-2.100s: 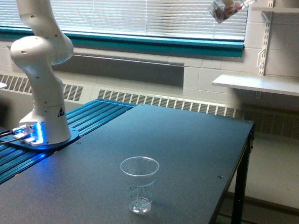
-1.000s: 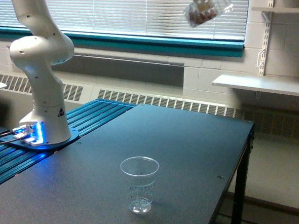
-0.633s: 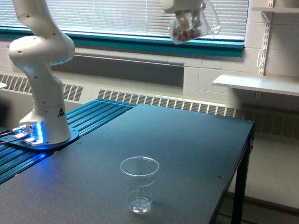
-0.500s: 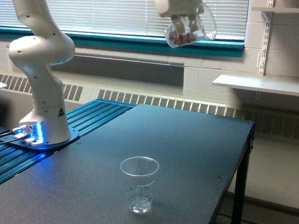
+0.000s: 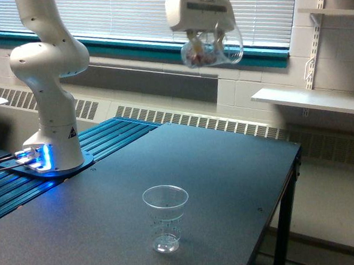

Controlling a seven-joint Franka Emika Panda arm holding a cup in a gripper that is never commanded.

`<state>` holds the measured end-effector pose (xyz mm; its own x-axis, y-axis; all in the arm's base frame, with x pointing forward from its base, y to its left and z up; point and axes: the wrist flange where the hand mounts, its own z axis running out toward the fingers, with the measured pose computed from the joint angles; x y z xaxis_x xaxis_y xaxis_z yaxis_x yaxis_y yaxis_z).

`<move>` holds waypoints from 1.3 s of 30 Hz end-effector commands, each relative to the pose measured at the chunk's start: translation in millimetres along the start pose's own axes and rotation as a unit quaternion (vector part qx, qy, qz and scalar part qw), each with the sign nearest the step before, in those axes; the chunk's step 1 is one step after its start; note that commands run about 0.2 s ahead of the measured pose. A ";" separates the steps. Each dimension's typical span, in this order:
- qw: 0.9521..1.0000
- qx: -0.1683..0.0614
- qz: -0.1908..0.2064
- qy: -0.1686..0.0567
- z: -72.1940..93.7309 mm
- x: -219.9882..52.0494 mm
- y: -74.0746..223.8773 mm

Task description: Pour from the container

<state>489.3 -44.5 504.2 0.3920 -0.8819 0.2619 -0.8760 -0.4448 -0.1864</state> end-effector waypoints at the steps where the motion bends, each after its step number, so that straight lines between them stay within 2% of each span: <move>1: 0.997 -0.017 0.076 -0.001 13.5 16.3 22.1; 7: 0.991 -0.033 0.125 -0.017 29.9 23.7 39.4; 11: 0.986 -0.040 0.161 -0.029 39.9 28.2 50.8; 19: 0.969 -0.057 0.234 -0.054 58.3 39.6 75.1; 29: 0.959 -0.076 0.259 -0.082 78.8 59.2 98.3; 39: 0.951 -0.097 0.273 -0.108 100.9 76.1 107.6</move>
<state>450.0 -164.9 414.5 -0.1004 -0.9949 -0.0088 -0.9918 0.1008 -0.0789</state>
